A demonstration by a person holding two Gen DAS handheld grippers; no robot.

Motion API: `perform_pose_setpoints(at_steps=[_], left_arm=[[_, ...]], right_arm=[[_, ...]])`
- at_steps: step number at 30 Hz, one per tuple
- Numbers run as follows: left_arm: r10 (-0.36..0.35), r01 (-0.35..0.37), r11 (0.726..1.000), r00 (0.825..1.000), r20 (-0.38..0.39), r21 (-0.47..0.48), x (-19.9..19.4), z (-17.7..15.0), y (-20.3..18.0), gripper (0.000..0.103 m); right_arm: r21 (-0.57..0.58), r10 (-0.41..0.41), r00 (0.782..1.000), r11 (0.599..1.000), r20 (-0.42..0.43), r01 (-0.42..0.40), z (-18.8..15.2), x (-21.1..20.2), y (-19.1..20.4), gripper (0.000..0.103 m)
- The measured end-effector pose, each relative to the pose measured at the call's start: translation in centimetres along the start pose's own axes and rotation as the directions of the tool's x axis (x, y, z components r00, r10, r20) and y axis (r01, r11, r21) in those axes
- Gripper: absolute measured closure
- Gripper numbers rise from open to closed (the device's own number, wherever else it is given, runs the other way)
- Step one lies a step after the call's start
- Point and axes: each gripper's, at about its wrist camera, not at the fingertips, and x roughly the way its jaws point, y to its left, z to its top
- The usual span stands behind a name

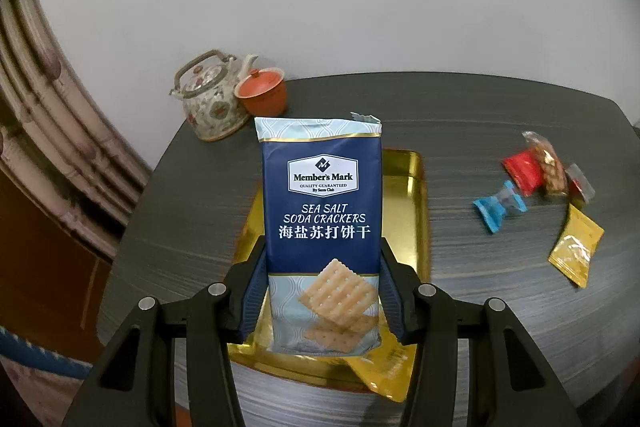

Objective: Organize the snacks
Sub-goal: 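Carry the cracker pack into the gold tin and open the left tool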

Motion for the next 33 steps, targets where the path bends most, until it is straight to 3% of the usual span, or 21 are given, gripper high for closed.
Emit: perform_pose_setpoints(at_steps=[6, 13, 33], left_arm=[[-0.006, 0.005, 1.000, 0.999, -0.038, -0.029, 1.7, 0.8, 1.2, 0.052], [-0.113, 0.102, 0.990, 0.985, -0.131, -0.093, 5.4, 2.5, 1.1, 0.052], [-0.040, 0.031, 0.998, 0.977, -0.210, -0.047, 9.9, 2.8, -1.7, 0.052]], right_arm=[[-0.013, 0.000, 1.000, 1.000, 0.001, 0.000, -0.1, 0.0, 0.3, 0.023], [-0.011, -0.003, 1.000, 1.000, -0.012, 0.003, -0.3, 0.2, 0.4, 0.023], [-0.014, -0.008, 0.999, 1.000, -0.041, 0.008, -0.6, 1.3, 0.1, 0.023]])
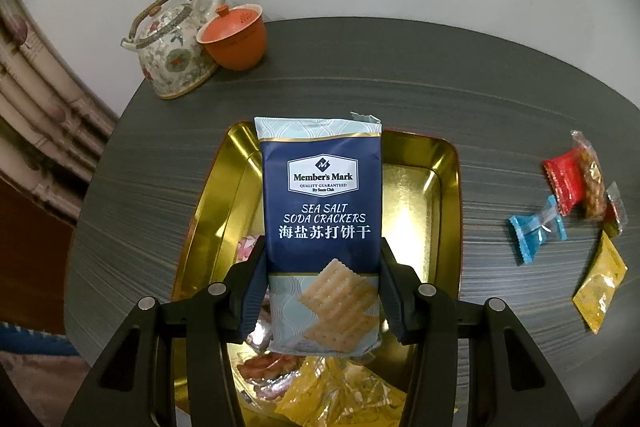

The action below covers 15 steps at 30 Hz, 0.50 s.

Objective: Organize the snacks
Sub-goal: 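Carry the cracker pack into the gold tin and open the left tool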

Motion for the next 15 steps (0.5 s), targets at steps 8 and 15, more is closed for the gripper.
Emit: perform_pose_setpoints(at_steps=[8, 15], left_arm=[[0.003, -0.003, 1.000, 1.000, -0.008, 0.002, 0.71, 0.11, -0.07, 0.052], [-0.004, 0.004, 1.000, 1.000, -0.014, -0.002, 1.13, 0.17, 0.21, 0.052]], right_arm=[[-0.004, -0.005, 1.000, 1.000, -0.012, 0.005, -0.18, 0.37, 0.08, 0.023], [-0.002, -0.005, 1.000, 1.000, -0.021, 0.005, -0.34, 0.63, 0.02, 0.023]])
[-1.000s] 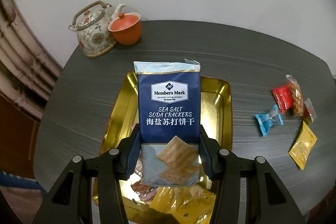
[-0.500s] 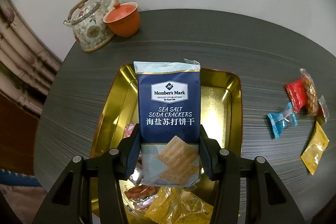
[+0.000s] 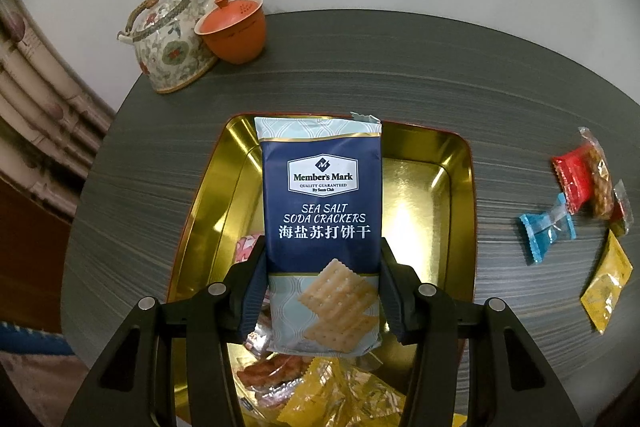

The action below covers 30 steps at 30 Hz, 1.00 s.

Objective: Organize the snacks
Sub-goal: 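Carry the cracker pack into the gold tin and open the left tool, then grasp the large yellow snack bag with the right tool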

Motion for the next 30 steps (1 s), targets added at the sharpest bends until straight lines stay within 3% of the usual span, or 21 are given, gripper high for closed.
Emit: perform_pose_setpoints(at_steps=[3, 6, 11, 13, 15, 16, 17, 19, 23, 26, 30], left_arm=[[-0.005, 0.005, 1.000, 1.000, -0.004, -0.001, 0.2, 0.0, 0.1, 0.052], [-0.063, 0.063, 0.998, 0.998, -0.028, -0.004, 0.5, 0.0, 0.5, 0.050], [-0.074, 0.074, 0.997, 0.995, 0.074, 0.000, -3.1, -0.5, 2.2, 0.050], [-0.092, 0.093, 0.996, 0.983, 0.156, 0.000, -6.6, -1.6, 3.1, 0.048], [-0.121, 0.122, 0.992, 0.960, 0.254, 0.011, -10.7, -4.1, 4.0, 0.030], [-0.134, 0.137, 0.991, 0.945, 0.300, 0.011, -12.6, -5.9, 4.4, 0.014], [-0.143, 0.149, 0.989, 0.935, 0.324, 0.007, -13.5, -7.3, 4.5, 0.008], [-0.209, 0.215, 0.976, 0.918, 0.336, 0.019, -14.6, -11.1, 4.3, 0.008], [-0.275, 0.265, 0.961, 0.913, 0.300, 0.074, -13.9, -17.4, 2.0, 0.008], [-0.298, 0.296, 0.954, 0.907, 0.299, 0.052, -13.4, -19.7, 1.2, 0.008], [-0.324, 0.332, 0.942, 0.870, 0.370, 0.045, -14.7, -20.9, 2.0, 0.008]], right_arm=[[0.000, 0.000, 1.000, 1.000, -0.002, 0.000, -0.1, 0.1, 0.0, 0.023], [0.000, -0.005, 1.000, 1.000, -0.005, 0.005, -0.1, 0.2, -0.1, 0.023], [0.012, -0.015, 1.000, 1.000, -0.010, 0.015, -0.5, 0.4, -0.6, 0.023], [0.026, -0.011, 1.000, 1.000, -0.008, 0.012, -0.7, 0.5, -0.9, 0.023], [0.050, 0.002, 1.000, 0.999, -0.015, -0.001, -1.1, 0.8, -1.3, 0.022], [0.060, 0.007, 1.000, 0.998, -0.020, -0.006, -1.2, 1.0, -1.5, 0.022], [0.082, 0.019, 0.999, 0.996, -0.027, -0.016, -1.4, 1.4, -1.7, 0.018], [0.125, 0.034, 0.999, 0.992, -0.034, -0.030, -1.6, 2.2, -1.9, 0.012], [0.144, 0.040, 0.996, 0.989, -0.079, -0.029, 0.1, 5.2, -0.6, 0.011], [0.142, -0.027, 0.996, 0.989, -0.081, 0.039, 2.7, 7.1, 0.8, 0.011], [0.248, -0.067, 0.990, 0.964, -0.125, 0.097, 6.3, 10.6, 1.7, 0.011]])
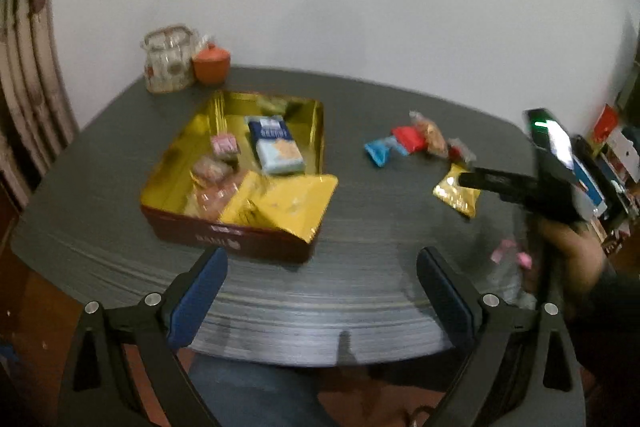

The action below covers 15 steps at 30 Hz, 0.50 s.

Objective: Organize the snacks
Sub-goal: 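Grasp the large yellow snack bag with the right tool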

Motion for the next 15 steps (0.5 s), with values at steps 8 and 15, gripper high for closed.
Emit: perform_pose_setpoints(at_steps=[8, 15], left_arm=[[-0.070, 0.070, 0.998, 0.996, 0.047, -0.001, -1.2, -0.2, 0.0, 0.008], [-0.079, 0.078, 0.997, 0.995, 0.062, 0.013, -1.4, -0.1, -0.1, 0.008]], right_arm=[[0.103, -0.131, 0.988, 0.985, -0.078, 0.139, 2.2, 5.1, 1.7, 0.010], [0.045, -0.145, 0.989, 0.988, -0.007, 0.146, 1.7, 4.7, 2.1, 0.050]])
